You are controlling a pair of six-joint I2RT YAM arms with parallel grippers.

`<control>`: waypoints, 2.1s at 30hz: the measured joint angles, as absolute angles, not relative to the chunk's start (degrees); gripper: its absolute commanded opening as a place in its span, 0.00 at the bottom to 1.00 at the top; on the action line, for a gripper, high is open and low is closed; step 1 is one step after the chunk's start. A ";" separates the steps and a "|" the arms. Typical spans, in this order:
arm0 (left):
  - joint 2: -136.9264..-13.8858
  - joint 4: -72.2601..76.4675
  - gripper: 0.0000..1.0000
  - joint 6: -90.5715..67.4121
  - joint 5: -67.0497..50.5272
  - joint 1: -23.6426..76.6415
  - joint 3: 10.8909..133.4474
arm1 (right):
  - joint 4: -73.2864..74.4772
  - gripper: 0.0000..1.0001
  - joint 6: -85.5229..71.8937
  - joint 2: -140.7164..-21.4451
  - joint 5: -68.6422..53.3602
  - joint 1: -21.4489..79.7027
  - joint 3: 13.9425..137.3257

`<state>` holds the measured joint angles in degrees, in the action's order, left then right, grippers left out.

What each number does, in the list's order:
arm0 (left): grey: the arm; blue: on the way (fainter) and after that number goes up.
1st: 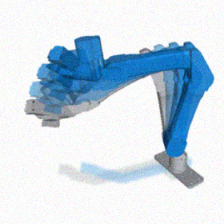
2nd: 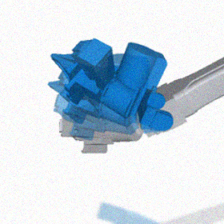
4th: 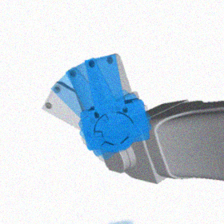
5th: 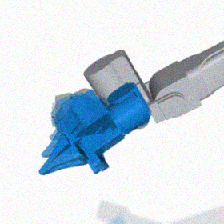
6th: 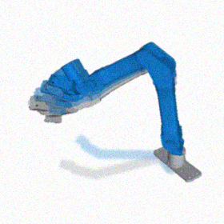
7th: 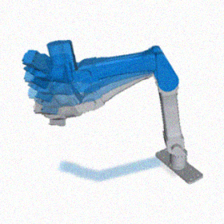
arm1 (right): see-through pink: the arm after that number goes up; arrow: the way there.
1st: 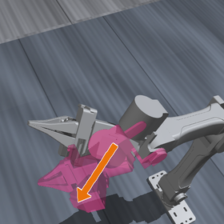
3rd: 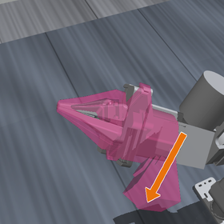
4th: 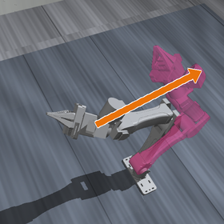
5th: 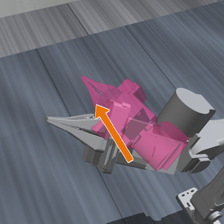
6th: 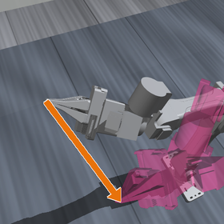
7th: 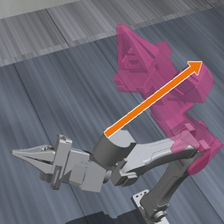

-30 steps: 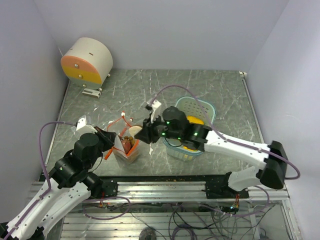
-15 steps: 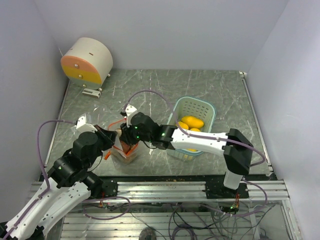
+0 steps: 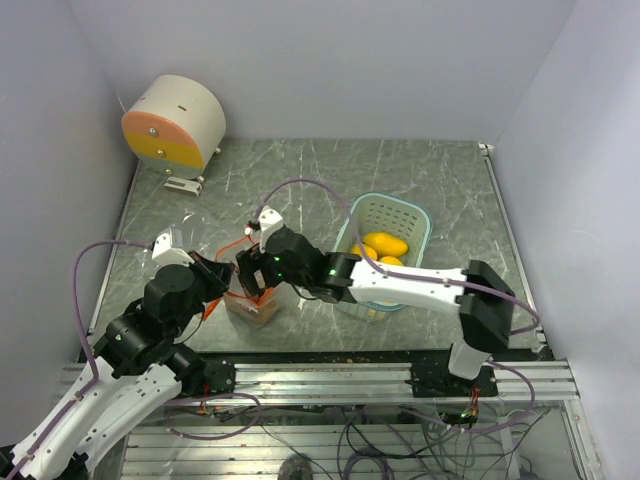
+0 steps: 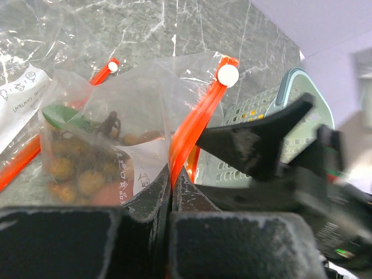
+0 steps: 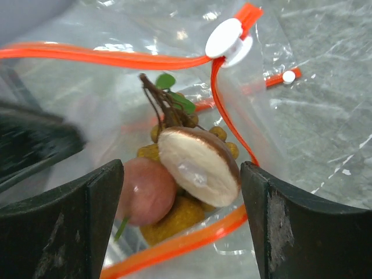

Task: Place the food in the zip-top bag and seal the zipper
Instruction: Place the fake vegetable in the zipper food storage bag, then pick up the zipper food storage bag at the center of the board.

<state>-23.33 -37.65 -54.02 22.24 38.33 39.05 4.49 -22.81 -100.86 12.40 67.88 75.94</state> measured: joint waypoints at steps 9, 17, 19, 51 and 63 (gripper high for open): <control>-22.28 -37.67 0.07 -54.08 22.24 38.33 38.50 | 2.72 0.77 -24.95 -85.89 18.76 68.16 71.66; -22.20 -37.06 0.07 -54.57 22.22 38.33 37.56 | 7.62 0.74 -28.51 -98.41 24.56 66.67 86.61; -22.59 -36.64 0.07 -54.70 22.00 38.33 37.36 | 8.75 0.73 -29.50 -100.33 24.88 66.39 87.74; -23.07 -39.40 0.86 -44.21 18.87 38.33 52.27 | 1.37 0.00 -26.79 -90.54 -8.84 54.68 80.58; -12.21 -36.62 0.88 -24.10 13.39 38.33 57.12 | 7.11 0.00 -17.17 -92.25 -38.11 51.46 93.73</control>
<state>-12.21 -36.62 -24.10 13.39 38.33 57.12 7.11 -17.17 -92.25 -38.11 51.46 93.73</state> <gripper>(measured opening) 0.888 0.092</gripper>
